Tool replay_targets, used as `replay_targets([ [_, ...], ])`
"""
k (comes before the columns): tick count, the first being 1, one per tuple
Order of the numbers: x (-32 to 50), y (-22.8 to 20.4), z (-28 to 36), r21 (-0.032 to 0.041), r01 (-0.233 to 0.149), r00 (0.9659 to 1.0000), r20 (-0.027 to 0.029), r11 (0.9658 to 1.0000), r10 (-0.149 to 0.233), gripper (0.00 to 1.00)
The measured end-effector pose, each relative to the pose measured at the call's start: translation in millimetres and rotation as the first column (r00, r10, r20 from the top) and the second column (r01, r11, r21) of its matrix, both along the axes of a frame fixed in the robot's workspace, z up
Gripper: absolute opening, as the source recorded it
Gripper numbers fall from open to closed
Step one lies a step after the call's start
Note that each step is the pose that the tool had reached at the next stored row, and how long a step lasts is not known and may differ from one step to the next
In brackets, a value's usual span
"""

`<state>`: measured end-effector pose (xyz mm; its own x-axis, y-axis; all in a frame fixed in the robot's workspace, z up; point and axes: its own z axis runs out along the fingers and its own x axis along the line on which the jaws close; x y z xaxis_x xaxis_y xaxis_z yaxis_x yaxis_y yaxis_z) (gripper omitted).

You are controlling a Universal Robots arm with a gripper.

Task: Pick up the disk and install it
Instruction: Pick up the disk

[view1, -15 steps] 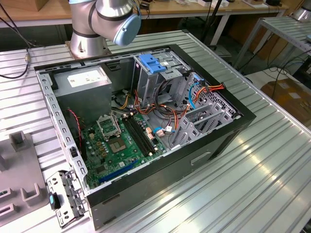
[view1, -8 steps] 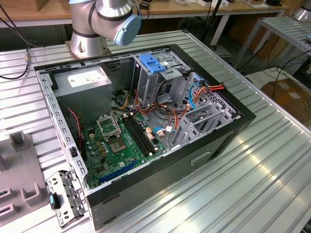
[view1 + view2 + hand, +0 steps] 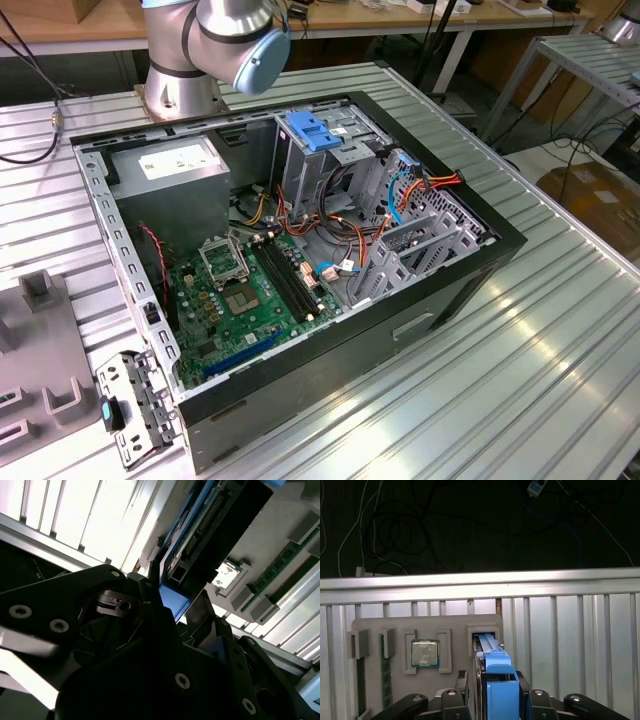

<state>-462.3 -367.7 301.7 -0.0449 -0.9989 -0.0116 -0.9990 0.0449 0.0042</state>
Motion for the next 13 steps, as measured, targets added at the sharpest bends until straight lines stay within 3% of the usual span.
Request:
replay_targets([
  [13,-3.5,4.0,-6.0,0.0,0.0,1.0,0.0,1.0,0.0,0.48],
])
